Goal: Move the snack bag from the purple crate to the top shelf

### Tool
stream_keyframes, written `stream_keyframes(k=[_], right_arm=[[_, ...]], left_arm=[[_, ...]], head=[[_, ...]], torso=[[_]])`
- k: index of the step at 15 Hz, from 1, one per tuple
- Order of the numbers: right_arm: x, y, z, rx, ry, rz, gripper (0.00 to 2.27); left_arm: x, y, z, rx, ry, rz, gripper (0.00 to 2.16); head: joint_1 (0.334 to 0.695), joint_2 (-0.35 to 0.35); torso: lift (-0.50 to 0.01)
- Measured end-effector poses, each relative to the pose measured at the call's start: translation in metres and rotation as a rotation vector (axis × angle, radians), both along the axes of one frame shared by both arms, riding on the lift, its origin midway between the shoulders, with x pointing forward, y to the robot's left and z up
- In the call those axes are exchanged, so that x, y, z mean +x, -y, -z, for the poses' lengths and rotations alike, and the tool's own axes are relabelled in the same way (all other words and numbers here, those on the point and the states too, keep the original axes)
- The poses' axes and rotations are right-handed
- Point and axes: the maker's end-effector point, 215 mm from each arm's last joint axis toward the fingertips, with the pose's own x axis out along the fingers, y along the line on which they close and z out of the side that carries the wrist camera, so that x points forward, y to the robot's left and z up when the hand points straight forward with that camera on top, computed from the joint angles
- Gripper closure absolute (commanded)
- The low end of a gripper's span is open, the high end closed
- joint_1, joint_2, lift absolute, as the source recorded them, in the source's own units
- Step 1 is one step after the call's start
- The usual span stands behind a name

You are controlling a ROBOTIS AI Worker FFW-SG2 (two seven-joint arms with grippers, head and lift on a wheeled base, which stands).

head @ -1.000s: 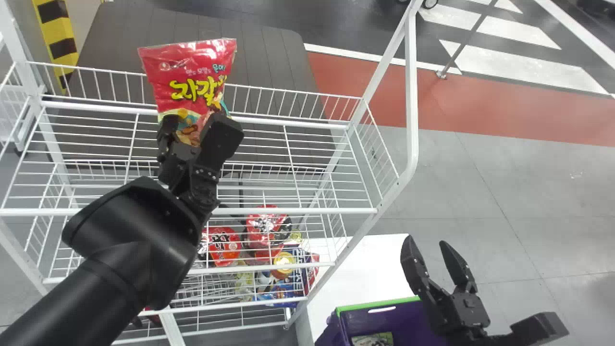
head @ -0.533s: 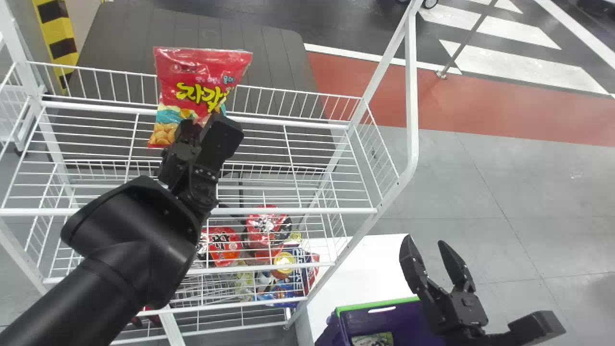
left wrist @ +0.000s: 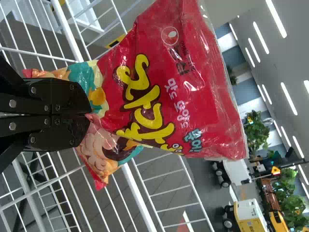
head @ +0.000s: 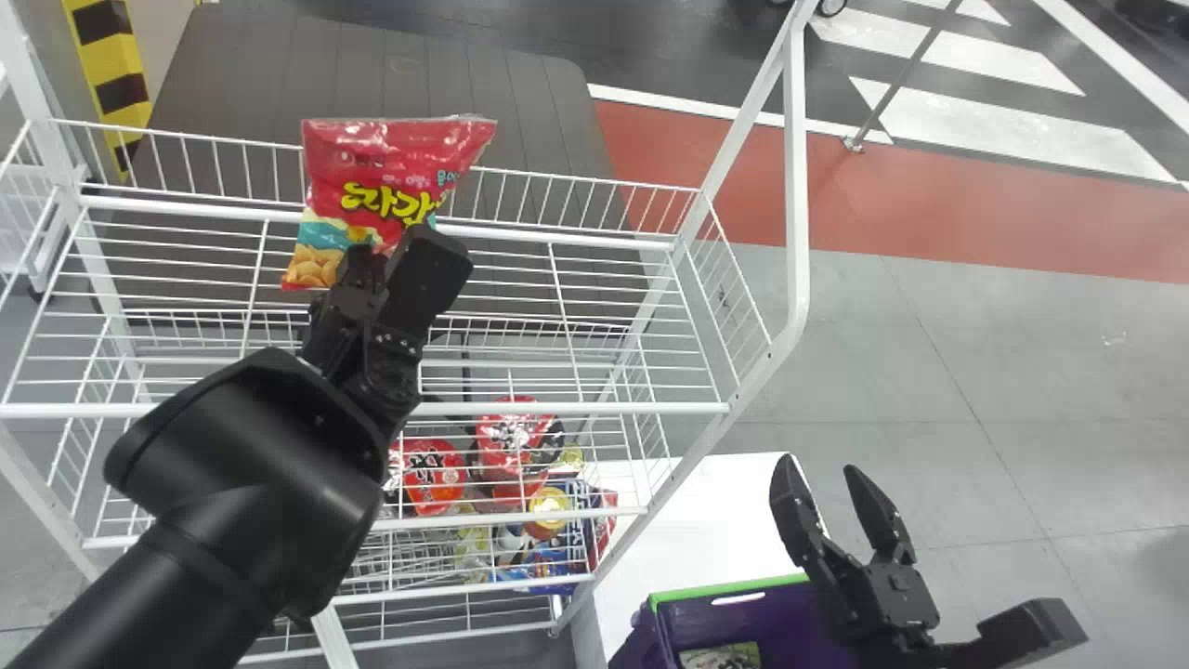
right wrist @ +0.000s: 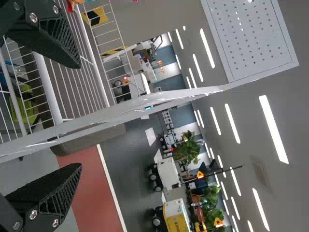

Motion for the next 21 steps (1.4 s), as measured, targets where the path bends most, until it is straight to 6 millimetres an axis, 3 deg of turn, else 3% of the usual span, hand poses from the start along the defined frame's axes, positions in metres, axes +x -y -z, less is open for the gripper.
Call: stream_keyframes(k=[3,12,18,21], right_arm=[[0.003,-0.002,0.004,0.007,-0.004,-0.002,0.09],[0.005,-0.003,0.011,0.017,-0.008,-0.001,0.09],[0.006,-0.004,0.012,0.015,-0.009,-0.001,0.09],[0.008,-0.005,0.012,0.010,-0.010,-0.002,0.09]], left_arm=[[-0.002,-0.008,-0.015,-0.006,-0.014,-0.002,1.81],[0.022,-0.097,-0.022,-0.009,-0.015,-0.070,1.81],[0.039,-0.137,-0.045,-0.047,0.030,-0.107,1.81],[0.043,-0.154,-0.046,-0.056,0.037,-0.132,1.81]], head=[[0.695,-0.350],[0.695,-0.332],[0.695,-0.284],[0.695,-0.265]], torso=[[0.000],[0.000],[0.000],[0.000]])
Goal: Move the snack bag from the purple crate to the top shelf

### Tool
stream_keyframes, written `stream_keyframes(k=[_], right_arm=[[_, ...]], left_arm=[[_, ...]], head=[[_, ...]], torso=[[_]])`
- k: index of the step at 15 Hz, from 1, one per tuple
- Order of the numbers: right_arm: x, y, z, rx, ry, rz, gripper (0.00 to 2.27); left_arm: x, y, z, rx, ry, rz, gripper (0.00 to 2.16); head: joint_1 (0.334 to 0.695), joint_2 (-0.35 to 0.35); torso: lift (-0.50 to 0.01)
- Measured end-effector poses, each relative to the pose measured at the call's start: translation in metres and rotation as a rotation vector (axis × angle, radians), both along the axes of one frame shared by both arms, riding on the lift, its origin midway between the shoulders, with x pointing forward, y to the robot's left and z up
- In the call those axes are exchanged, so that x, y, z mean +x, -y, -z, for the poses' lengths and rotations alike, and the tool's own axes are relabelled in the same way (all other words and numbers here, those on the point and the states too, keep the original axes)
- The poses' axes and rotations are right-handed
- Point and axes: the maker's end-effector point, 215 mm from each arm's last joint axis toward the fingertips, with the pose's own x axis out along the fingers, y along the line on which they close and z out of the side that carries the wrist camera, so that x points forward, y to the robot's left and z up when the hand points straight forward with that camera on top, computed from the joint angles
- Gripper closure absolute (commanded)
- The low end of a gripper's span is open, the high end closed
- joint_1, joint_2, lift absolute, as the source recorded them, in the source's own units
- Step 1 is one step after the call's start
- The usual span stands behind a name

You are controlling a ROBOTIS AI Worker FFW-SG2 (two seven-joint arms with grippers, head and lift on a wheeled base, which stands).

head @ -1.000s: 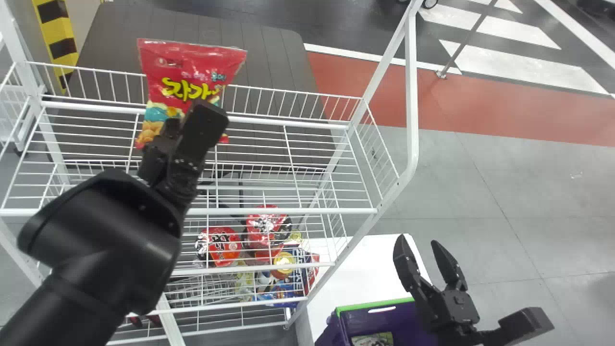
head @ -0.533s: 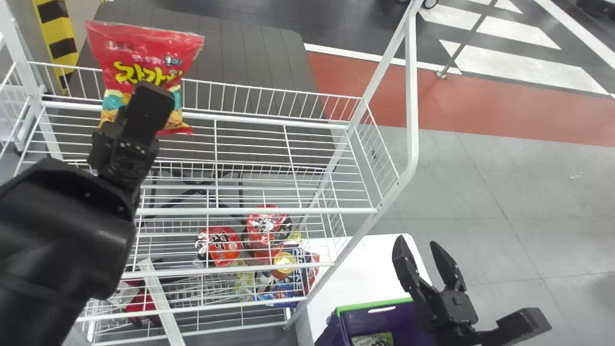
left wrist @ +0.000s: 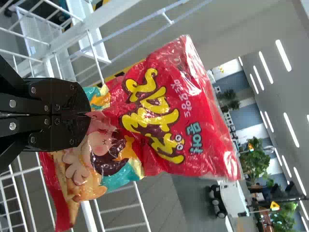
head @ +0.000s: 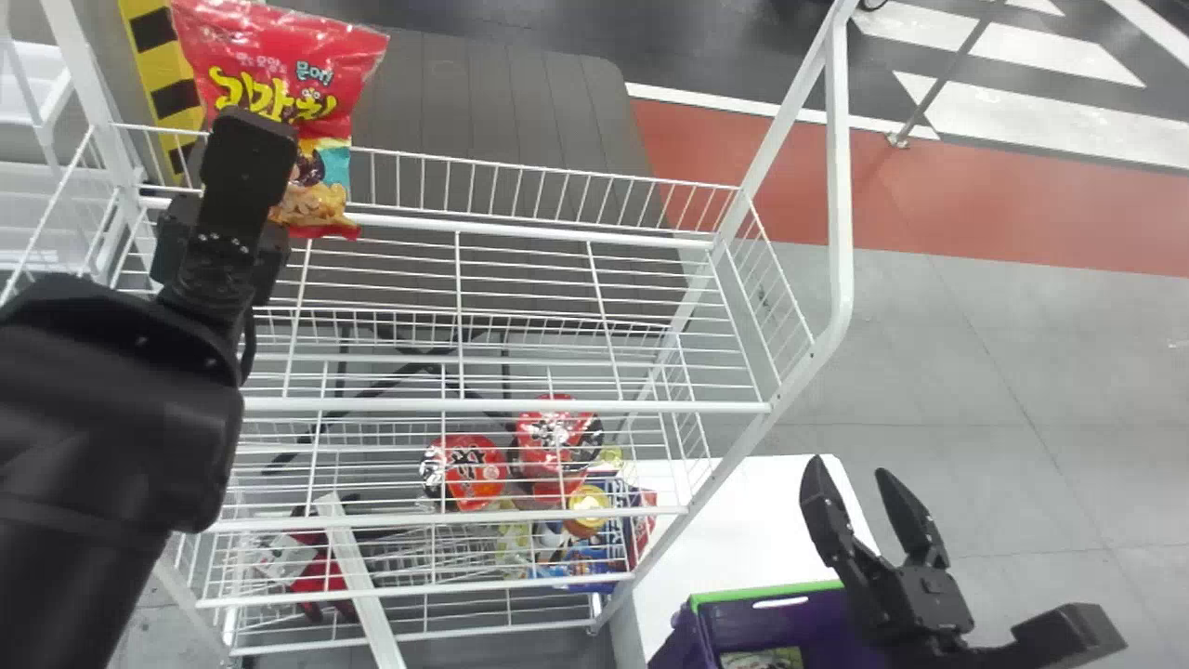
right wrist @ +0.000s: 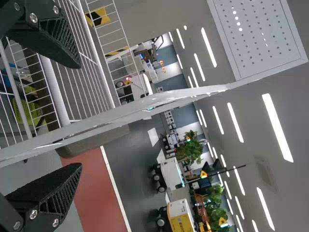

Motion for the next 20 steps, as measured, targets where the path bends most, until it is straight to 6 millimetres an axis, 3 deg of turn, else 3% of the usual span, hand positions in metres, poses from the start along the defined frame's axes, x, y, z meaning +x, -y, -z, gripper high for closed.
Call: stream_keyframes(k=[13,20], right_arm=[[0.018,-0.015,0.011,0.002,-0.011,-0.018,0.10],[0.018,-0.015,0.019,0.016,-0.020,-0.018,0.10]], left_arm=[[-0.020,-0.032,0.029,-0.023,-0.020,-0.048,1.81],[-0.028,-0.048,0.032,0.047,-0.013,-0.089,1.81]], head=[[0.695,-0.211],[0.695,-0.194]], torso=[[0.000],[0.000]])
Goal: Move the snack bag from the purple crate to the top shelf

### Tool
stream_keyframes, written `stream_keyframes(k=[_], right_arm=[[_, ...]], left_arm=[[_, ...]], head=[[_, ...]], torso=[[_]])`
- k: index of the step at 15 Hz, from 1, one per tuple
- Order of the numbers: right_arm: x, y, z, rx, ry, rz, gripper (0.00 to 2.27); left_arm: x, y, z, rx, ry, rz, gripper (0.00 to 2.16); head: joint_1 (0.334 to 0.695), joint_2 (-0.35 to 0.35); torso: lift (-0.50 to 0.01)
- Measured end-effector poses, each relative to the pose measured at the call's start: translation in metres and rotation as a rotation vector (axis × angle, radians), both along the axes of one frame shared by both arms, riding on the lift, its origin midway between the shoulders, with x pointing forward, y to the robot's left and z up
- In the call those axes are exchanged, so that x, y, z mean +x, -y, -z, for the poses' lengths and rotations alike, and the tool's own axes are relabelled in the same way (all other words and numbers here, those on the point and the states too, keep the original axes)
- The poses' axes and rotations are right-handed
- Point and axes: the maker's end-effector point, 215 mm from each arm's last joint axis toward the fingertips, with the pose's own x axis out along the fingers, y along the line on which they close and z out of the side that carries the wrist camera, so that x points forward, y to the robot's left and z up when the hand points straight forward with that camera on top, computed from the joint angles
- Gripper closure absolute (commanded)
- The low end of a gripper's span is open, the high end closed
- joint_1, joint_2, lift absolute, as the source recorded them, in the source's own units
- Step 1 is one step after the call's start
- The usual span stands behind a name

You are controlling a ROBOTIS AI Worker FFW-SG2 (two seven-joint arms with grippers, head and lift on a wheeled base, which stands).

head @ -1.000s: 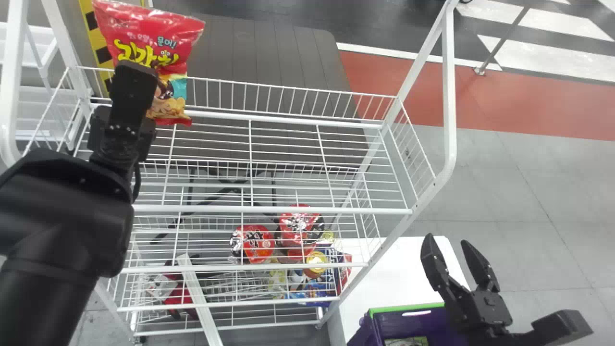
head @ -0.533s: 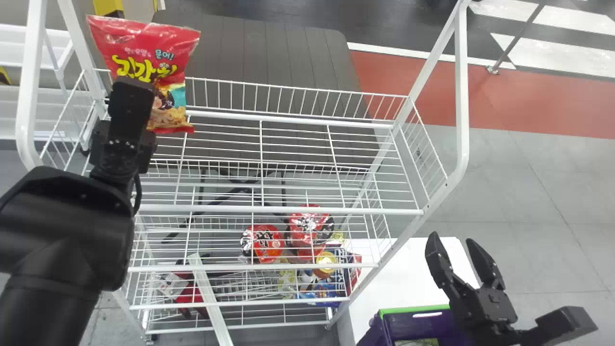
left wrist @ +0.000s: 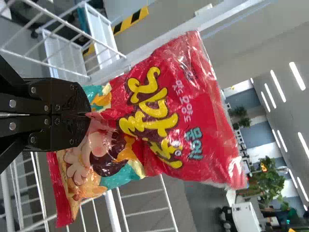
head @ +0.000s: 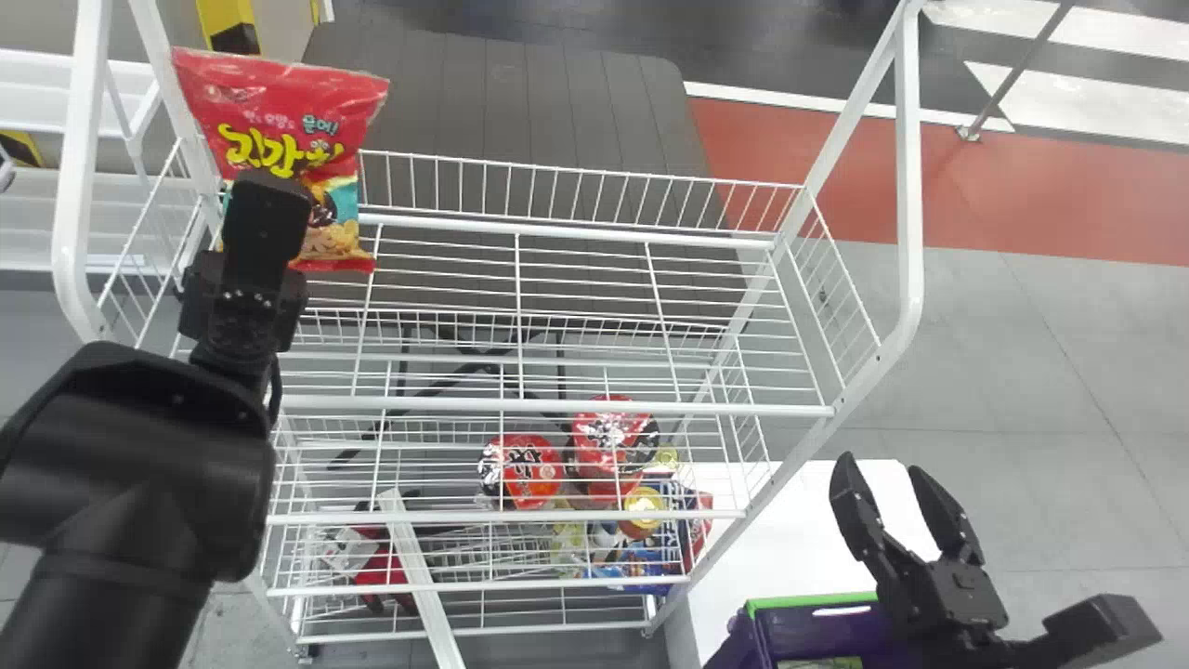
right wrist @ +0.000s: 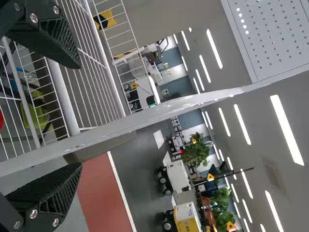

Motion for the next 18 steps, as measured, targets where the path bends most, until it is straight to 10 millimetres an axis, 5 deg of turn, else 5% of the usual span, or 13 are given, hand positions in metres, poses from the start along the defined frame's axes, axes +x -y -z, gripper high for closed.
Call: stream_keyframes(k=[11,18], right_arm=[[-0.001,0.003,0.000,0.009,0.006,0.003,0.10],[-0.004,0.007,0.000,0.010,0.005,0.011,0.10]], left_arm=[[-0.001,0.004,0.004,0.042,-0.004,-0.001,1.80],[0.003,0.021,-0.005,0.078,0.020,0.010,1.52]], head=[[0.695,-0.200],[0.695,-0.224]], torso=[[0.000],[0.000]])
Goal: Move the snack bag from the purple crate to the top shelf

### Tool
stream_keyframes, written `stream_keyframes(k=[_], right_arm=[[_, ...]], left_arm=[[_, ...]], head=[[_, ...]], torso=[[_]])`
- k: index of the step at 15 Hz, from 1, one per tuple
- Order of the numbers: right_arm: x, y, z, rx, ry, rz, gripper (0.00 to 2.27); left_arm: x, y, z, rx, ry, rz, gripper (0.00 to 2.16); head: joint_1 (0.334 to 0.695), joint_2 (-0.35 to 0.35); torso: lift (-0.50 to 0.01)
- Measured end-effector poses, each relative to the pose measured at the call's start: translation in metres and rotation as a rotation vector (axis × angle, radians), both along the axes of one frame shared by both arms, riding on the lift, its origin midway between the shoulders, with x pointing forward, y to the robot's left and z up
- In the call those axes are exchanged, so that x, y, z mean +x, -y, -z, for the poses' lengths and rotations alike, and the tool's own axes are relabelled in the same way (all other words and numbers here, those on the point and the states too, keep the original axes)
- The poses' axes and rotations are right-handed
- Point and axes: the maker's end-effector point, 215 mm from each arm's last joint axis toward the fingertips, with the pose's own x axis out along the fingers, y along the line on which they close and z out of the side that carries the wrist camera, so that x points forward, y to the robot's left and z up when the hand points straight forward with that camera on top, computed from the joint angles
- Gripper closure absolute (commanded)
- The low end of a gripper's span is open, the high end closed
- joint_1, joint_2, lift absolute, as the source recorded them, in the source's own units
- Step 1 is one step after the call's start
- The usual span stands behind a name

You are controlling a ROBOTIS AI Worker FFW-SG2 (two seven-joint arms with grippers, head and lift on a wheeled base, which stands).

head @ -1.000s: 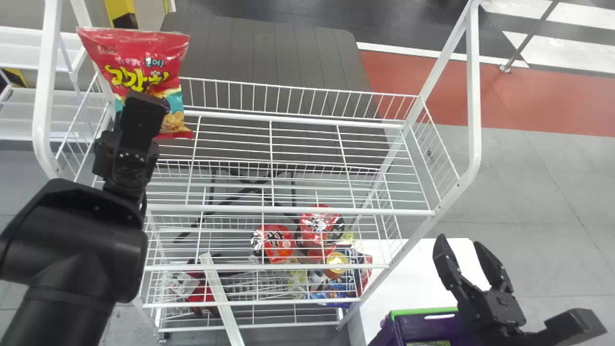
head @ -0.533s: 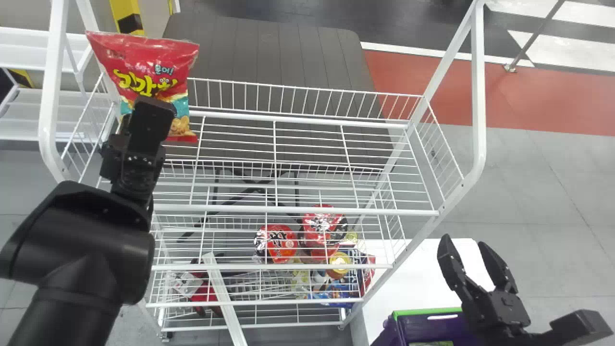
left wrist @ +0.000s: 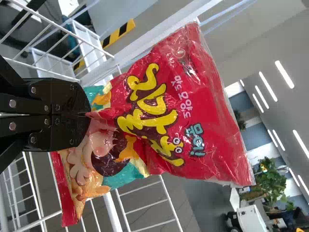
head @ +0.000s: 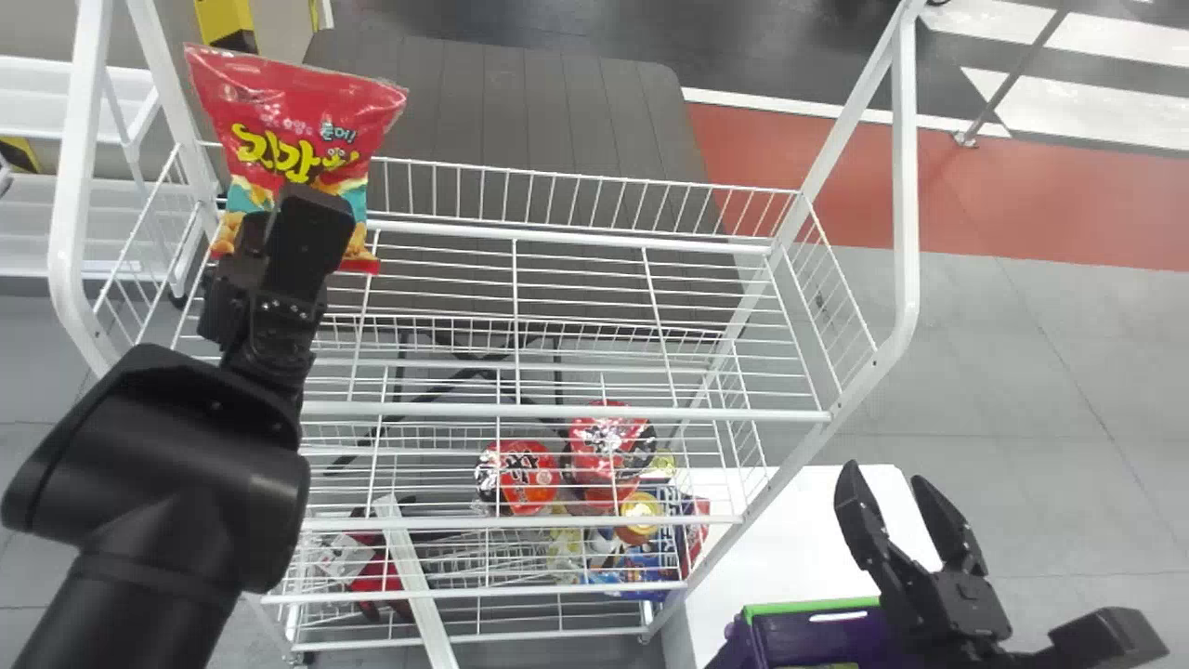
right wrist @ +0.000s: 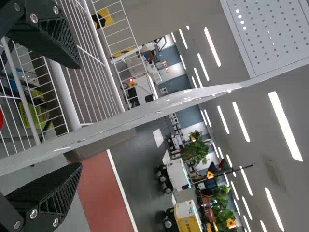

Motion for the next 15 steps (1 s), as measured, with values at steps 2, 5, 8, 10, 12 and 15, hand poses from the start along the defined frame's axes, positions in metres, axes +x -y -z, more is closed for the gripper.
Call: stream_keyframes(k=[2,5,8,10,12,15], right_arm=[[-0.0001,0.0001,0.0000,0.000,0.000,0.000,0.10],[-0.0001,0.0001,0.0000,0.000,0.000,0.000,0.10],[-0.0001,-0.0001,0.0007,0.002,-0.002,-0.001,0.10],[0.0003,-0.0001,0.0004,0.002,-0.001,-0.001,0.10],[0.0002,0.0003,0.0007,0.002,-0.002,0.000,0.10],[0.0001,0.0009,0.0006,0.003,-0.002,0.002,0.10]], left_arm=[[-0.0005,0.0010,0.0018,0.004,-0.003,0.001,1.51],[-0.0015,0.0001,0.0039,0.011,-0.005,-0.006,1.34],[-0.0024,0.0007,0.0036,0.018,-0.002,-0.011,0.84],[-0.0027,0.0034,0.0051,0.018,-0.008,-0.002,0.62],[-0.0033,0.0058,0.0070,0.019,-0.015,0.003,0.62],[-0.0041,0.0056,0.0098,0.022,-0.022,0.001,0.61]], head=[[0.695,-0.226],[0.695,-0.226],[0.695,-0.226],[0.695,-0.228],[0.695,-0.232],[0.695,-0.233]], torso=[[0.000],[0.000],[0.000],[0.000],[0.000],[0.000]])
